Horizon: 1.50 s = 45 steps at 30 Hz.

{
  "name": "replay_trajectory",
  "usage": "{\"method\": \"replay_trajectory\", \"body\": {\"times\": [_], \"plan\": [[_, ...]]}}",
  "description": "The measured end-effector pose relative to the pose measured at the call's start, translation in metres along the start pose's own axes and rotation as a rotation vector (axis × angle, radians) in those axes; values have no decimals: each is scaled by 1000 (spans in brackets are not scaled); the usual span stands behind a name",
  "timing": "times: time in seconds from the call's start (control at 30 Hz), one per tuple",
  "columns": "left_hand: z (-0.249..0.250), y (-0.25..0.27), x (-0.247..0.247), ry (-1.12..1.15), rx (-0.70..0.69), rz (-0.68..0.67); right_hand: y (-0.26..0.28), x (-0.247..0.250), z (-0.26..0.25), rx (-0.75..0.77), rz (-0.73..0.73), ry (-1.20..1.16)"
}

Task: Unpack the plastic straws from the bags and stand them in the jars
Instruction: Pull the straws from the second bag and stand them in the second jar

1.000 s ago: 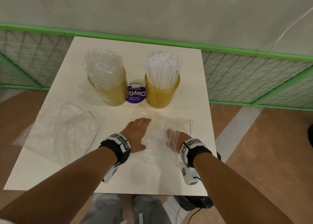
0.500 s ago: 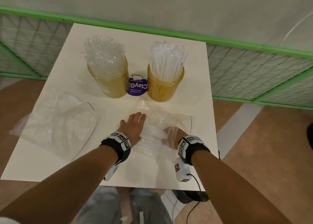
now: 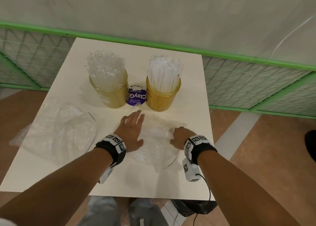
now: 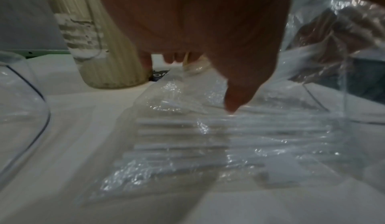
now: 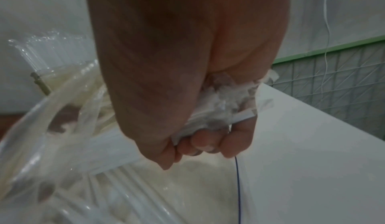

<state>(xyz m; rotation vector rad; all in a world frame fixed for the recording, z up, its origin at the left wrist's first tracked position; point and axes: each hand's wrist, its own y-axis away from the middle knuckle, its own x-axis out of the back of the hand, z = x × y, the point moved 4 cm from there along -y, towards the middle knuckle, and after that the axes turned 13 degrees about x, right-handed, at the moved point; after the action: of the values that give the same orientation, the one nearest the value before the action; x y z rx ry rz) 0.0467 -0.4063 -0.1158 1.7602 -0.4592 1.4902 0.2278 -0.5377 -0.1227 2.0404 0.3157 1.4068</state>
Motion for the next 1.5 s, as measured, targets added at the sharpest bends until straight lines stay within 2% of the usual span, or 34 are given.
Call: {"method": "replay_trajectory", "body": {"times": [0.1,0.17,0.2,0.3,0.47,0.53,0.57,0.63,0.67,0.73,0.83,0.87,0.97,1.1,1.17,1.2,1.27,1.3,1.33,1.4,1.47,1.5], "plan": [[31,6,21,167,-234,185,7,11,-2,-18,13,8],[47,4,23,185,-312,148,11,17,-3,-27,39,-10],[50,0,21,159,-308,85,12,19,-3,-17,40,9],[44,-12,10,83,-176,-144,20,30,-1,24,26,131],[31,-19,0,-11,-42,-253,37,53,14,-32,61,310],[33,-18,10,105,16,-203,42,60,18,-39,75,339],[37,-18,20,201,6,-121,44,63,18,-37,76,355],[52,-17,45,380,-90,76,46,67,14,-26,77,381],[61,-15,55,428,-145,127,47,68,12,-17,78,394],[80,-15,61,412,-214,91,47,73,4,5,90,421],[95,-24,42,236,-181,-81,46,78,-8,55,83,446],[96,-27,38,220,-155,-86,47,80,-11,74,80,459],[99,-32,35,224,-87,15,51,85,-13,106,122,453],[95,-35,34,280,-34,57,55,100,-11,155,374,460],[88,-40,34,358,19,68,56,108,0,107,520,369],[83,-43,33,407,49,73,58,112,8,72,611,246],[75,-44,34,522,116,53,61,116,25,4,773,-121],[73,-43,36,585,155,40,59,115,32,-14,800,-327],[72,-41,37,644,191,23,55,111,36,-17,762,-513],[75,-38,44,758,236,-34,45,103,35,35,585,-760],[79,-37,50,848,237,-88,35,96,24,111,456,-854],[80,-38,51,886,216,-108,30,93,19,140,437,-862]]}}
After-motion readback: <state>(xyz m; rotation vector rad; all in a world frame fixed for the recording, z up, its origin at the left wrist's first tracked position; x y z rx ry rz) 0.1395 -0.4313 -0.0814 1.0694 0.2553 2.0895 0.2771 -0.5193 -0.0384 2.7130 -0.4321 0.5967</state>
